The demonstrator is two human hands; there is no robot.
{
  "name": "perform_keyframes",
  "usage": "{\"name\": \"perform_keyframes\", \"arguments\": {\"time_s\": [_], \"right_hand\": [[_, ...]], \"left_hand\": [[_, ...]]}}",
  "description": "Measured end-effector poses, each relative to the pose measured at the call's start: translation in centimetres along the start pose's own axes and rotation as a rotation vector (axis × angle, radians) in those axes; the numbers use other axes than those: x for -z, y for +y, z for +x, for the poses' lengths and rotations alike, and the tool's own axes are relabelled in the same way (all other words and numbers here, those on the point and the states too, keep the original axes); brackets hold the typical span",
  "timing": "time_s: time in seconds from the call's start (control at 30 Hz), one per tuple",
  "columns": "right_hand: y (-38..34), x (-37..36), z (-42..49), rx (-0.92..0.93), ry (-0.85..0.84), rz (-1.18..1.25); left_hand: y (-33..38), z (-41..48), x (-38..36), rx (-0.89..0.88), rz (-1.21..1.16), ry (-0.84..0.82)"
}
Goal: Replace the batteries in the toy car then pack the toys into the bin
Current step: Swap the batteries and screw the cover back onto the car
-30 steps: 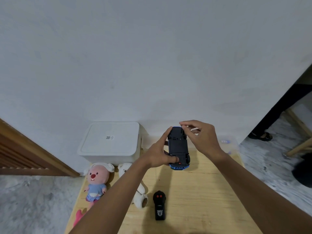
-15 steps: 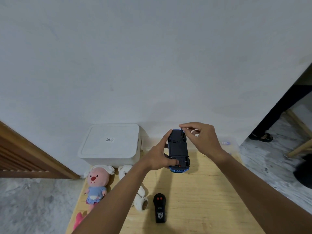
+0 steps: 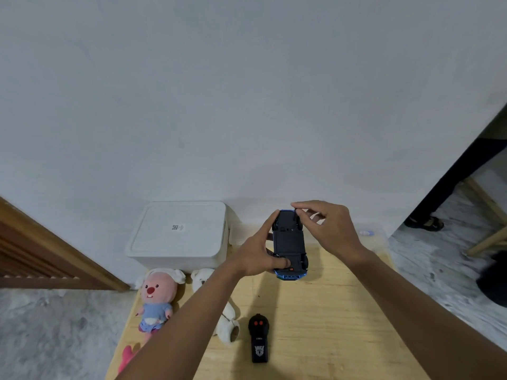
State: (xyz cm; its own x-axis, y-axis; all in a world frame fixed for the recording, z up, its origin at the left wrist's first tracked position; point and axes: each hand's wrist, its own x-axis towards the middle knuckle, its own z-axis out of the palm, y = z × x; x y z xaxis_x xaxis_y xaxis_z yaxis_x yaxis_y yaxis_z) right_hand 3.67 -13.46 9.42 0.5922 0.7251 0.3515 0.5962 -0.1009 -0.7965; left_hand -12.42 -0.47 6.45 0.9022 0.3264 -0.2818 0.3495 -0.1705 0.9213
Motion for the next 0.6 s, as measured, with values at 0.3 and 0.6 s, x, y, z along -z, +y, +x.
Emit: {"name": "perform_keyframes", "arguments": {"time_s": [0.3,0.6], "right_hand": [[-0.20,0.10,0.50,-0.050,-0.021,0.016],[0.02,0.06,0.66,-0.059,-0.016,0.031]], "left_hand": [[0.15,0.09,-0.09,0.006,-0.002,-0.006],[-0.10,0.26,-0.06,0.014,0.006,-0.002]]}}
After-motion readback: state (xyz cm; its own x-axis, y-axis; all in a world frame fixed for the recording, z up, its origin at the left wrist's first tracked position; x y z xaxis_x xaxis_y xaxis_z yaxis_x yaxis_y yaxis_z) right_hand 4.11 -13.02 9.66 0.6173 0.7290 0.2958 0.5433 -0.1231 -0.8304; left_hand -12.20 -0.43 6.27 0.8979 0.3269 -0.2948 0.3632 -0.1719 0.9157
